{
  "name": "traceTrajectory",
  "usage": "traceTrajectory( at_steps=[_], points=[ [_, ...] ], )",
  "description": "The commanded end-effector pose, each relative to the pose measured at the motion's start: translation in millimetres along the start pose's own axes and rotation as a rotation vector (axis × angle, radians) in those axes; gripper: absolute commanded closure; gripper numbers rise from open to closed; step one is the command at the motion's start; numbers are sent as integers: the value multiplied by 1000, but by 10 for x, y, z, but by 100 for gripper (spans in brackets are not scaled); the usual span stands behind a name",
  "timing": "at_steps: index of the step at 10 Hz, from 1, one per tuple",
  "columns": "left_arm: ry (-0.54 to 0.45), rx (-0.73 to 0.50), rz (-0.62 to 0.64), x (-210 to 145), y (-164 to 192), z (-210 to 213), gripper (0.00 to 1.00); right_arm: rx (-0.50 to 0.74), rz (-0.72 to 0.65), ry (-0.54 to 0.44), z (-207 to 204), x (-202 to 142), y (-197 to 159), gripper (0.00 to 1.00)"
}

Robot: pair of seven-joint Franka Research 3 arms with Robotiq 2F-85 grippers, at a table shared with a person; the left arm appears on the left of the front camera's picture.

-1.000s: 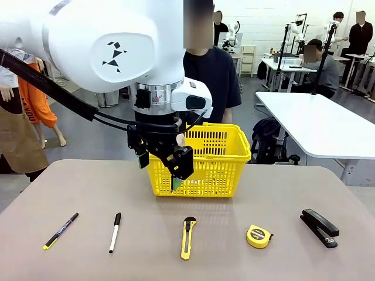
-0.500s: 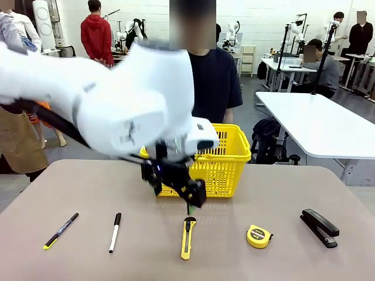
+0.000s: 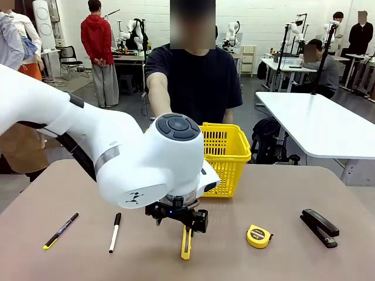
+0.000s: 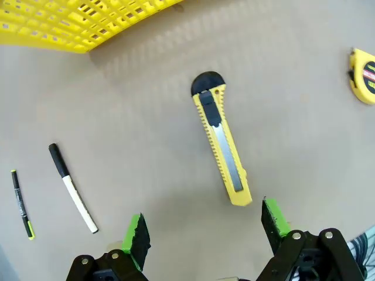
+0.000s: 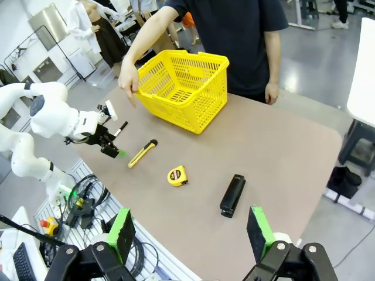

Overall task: Place the items the person wants into the basket.
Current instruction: Pick up the item the person points to and place it in the Market Basket.

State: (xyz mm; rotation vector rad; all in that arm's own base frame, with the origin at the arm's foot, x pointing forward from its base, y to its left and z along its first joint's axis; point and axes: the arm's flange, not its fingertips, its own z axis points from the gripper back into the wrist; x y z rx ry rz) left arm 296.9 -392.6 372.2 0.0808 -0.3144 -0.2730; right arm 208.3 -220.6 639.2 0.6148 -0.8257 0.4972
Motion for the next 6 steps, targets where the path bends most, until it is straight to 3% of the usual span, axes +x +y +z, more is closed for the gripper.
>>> traceTrajectory(
  at_steps=[1, 6],
  points=[
    [-32, -1, 59, 98, -134, -200, 0, 20, 10, -19, -1, 20, -2, 0],
    [32, -130, 87, 355, -177, -439, 0, 20, 10, -19, -1, 20, -2, 0]
  ],
)
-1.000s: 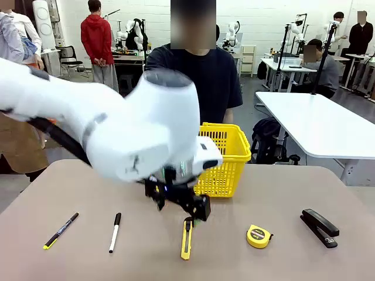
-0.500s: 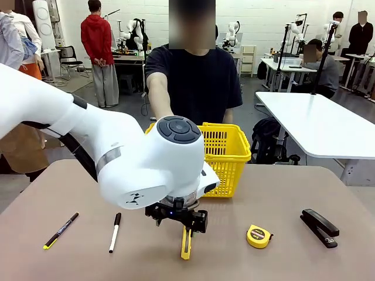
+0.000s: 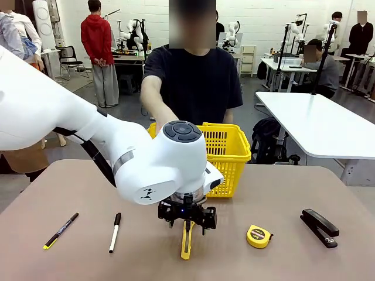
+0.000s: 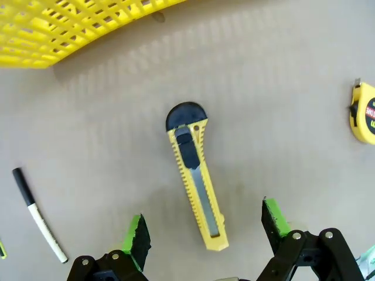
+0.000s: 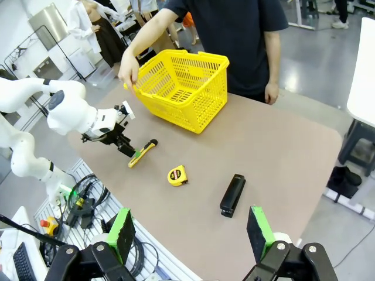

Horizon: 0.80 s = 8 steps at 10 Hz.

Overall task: Place the items the person wants into the basket.
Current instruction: Pick up the item the person points to and place it in the Market Basket.

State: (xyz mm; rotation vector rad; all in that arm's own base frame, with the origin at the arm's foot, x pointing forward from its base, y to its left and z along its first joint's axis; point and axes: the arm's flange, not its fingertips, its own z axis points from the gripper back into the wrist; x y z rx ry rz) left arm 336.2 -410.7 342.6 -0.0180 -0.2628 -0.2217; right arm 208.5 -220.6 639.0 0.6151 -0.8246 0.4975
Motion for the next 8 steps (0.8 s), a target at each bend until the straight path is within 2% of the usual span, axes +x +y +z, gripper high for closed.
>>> traceTrajectory(
  at_steps=[1, 8],
  points=[
    [3, -28, 19, 49, -69, -88, 0, 19, 10, -20, 1, 21, 0, 0],
    [102, -47, 24, 95, -2, -367, 0, 19, 10, -20, 1, 21, 0, 0]
  ],
)
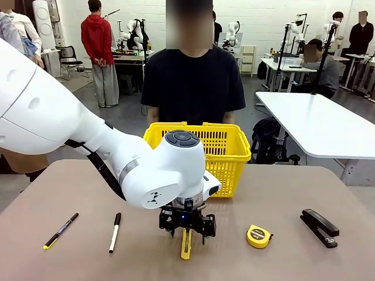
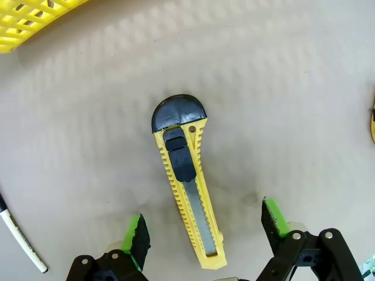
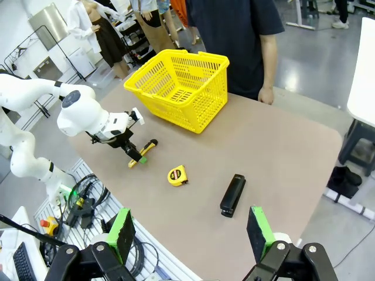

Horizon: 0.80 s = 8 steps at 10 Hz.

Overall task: Place the items the person wants into the basket.
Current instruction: Pick up the item the person points to and place it in the Market Basket.

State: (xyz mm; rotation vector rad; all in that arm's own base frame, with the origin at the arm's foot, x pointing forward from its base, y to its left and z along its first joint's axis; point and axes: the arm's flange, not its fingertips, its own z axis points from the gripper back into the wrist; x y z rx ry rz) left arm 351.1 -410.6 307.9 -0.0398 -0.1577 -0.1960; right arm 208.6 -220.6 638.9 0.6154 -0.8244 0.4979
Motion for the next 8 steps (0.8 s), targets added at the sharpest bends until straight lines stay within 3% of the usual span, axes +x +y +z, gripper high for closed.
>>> traceTrajectory(
  at_steps=[1, 2, 3, 4, 5, 6, 8],
  points=[
    [-7, -14, -21, 39, -32, 10, 0, 19, 10, -20, 3, 22, 0, 0],
    [-7, -13, -32, 33, -29, 13, 59, 19, 10, -20, 3, 22, 0, 0],
    [-10, -10, -37, 29, -25, 16, 59, 19, 10, -20, 3, 22, 0, 0],
    [-11, -8, -41, 26, -19, 23, 100, 19, 10, -20, 3, 22, 0, 0],
    [-11, -4, -42, 25, -17, 24, 60, 19, 10, -20, 3, 22, 0, 0],
    [-12, -3, -43, 24, -16, 26, 100, 19, 10, -20, 3, 22, 0, 0],
    [-16, 2, -41, 27, -5, 30, 100, 19, 10, -20, 3, 22, 0, 0]
  ],
)
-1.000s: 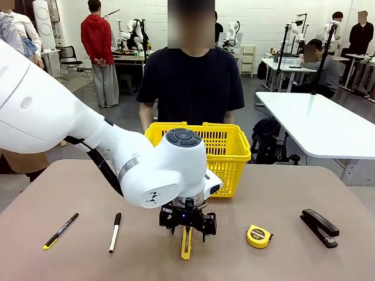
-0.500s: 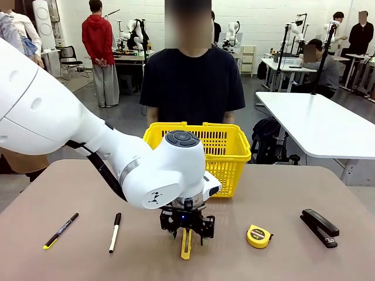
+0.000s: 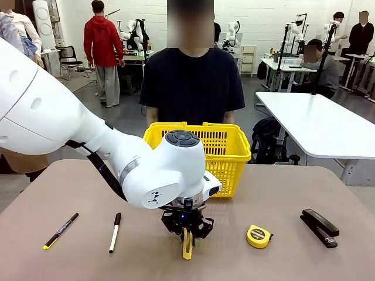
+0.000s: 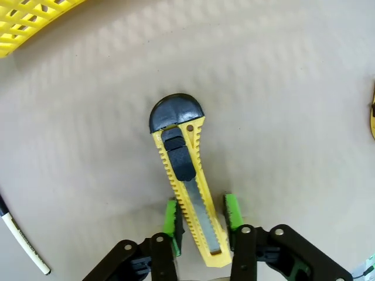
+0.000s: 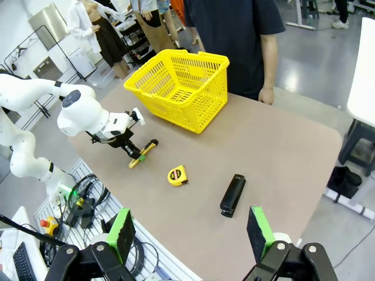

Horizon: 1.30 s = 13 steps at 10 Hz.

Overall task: Place the items the person wants into the basket.
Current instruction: Pick up the item the person points to and place it in the Market Basket.

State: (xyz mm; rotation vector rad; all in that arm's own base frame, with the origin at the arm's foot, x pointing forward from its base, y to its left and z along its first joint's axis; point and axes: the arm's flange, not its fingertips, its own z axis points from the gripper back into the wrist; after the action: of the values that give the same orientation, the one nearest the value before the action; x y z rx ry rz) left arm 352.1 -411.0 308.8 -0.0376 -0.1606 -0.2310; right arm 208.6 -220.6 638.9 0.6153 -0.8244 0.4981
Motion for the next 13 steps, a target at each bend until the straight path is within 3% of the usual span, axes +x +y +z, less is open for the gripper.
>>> traceTrajectory(
  at_steps=[1, 4, 5, 6, 8, 9, 11, 13],
  points=[
    [-14, 2, -6, 16, -1, 24, 100, 19, 10, -20, 3, 22, 0, 0],
    [-33, 3, -35, 20, 46, 65, 100, 19, 10, -20, 3, 22, 0, 0],
    [-30, -14, -106, -3, 83, 267, 100, 19, 10, -20, 3, 22, 0, 0],
    [0, -65, -219, -96, 130, 814, 100, 19, 10, -20, 3, 22, 0, 0],
    [-109, -44, -381, -463, 238, 2141, 100, 19, 10, -20, 3, 22, 0, 0],
    [-120, -26, -409, -652, 271, 2582, 100, 19, 10, -20, 3, 22, 0, 0],
    [-133, 63, -449, -683, 306, 2939, 100, 19, 10, -20, 3, 22, 0, 0],
    [-225, 97, -616, -144, 481, 3158, 100, 19, 10, -20, 3, 22, 0, 0]
  ],
)
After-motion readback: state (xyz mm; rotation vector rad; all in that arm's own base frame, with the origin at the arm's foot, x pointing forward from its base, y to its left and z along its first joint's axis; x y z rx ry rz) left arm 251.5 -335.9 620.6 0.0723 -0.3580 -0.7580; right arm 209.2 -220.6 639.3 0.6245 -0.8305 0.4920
